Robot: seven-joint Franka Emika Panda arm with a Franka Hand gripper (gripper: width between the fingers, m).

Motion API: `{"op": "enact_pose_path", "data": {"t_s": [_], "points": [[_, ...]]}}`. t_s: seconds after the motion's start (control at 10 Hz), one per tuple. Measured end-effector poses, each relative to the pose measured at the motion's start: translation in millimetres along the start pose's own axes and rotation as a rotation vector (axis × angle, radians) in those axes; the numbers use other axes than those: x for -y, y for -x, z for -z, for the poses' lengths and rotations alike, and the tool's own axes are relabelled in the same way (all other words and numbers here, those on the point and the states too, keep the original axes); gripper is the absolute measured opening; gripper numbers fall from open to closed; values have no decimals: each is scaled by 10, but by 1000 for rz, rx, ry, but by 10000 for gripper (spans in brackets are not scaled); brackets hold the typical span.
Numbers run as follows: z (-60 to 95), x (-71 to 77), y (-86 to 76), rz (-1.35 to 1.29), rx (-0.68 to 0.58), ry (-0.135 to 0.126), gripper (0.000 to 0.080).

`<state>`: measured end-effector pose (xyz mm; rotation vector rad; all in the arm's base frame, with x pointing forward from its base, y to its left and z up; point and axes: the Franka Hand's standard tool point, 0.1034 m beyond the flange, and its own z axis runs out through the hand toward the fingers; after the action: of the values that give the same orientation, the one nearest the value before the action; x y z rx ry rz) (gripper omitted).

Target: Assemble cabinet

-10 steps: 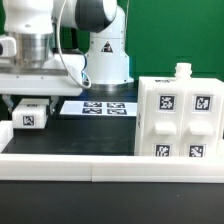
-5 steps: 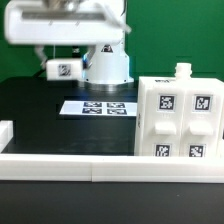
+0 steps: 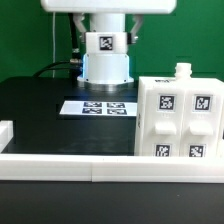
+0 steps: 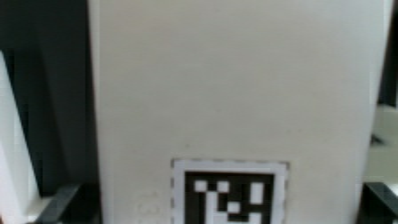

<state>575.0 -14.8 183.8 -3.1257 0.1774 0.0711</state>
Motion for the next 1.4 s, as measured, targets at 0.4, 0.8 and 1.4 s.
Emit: {"op": "enact_pose_path", "data": {"t_s": [0.4, 0.8, 1.4], "points": [[-51, 77, -147, 9, -9, 6, 566], [-91, 214, -144, 3, 11, 7, 566], [-121, 811, -337, -25, 2, 7, 566]]}}
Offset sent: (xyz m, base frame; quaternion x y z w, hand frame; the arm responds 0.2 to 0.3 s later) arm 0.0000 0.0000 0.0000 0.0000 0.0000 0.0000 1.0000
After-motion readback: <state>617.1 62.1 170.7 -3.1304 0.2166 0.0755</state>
